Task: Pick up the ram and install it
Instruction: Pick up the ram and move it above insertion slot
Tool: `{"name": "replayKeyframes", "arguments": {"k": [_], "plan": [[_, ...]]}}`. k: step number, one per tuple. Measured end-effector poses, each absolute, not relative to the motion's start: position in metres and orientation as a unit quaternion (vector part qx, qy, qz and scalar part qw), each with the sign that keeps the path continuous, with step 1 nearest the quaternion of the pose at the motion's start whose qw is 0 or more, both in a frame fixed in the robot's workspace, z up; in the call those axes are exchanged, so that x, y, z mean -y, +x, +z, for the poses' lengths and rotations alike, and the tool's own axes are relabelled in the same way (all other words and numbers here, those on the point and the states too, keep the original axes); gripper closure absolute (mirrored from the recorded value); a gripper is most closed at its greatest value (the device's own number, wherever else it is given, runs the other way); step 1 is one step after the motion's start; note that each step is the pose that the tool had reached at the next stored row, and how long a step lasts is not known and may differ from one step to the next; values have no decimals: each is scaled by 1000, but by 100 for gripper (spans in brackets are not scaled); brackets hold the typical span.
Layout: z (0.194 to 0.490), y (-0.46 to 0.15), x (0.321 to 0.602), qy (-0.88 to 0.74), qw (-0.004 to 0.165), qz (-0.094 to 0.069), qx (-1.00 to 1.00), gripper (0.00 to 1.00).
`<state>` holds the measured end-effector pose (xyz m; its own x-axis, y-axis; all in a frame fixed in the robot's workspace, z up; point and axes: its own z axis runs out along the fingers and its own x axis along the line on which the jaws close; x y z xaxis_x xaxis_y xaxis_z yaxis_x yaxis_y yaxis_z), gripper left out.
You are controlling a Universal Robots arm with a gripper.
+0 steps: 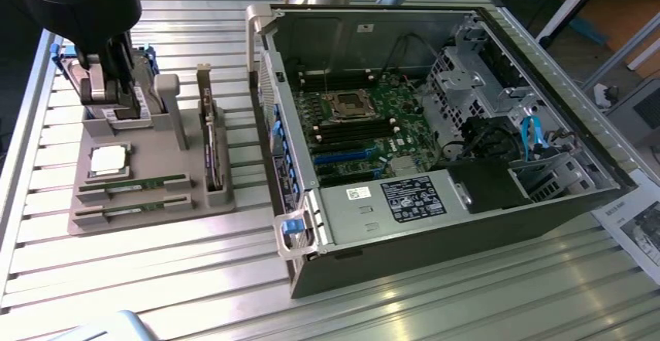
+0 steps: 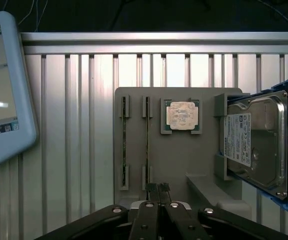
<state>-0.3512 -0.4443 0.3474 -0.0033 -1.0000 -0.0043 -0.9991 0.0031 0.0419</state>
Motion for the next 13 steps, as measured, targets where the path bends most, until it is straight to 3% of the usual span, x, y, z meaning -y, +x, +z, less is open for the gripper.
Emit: {"name": "replayKeyframes", "arguments": {"k": [13], "plan": [[330,-352,448,706,13,-16,708,90]]}}
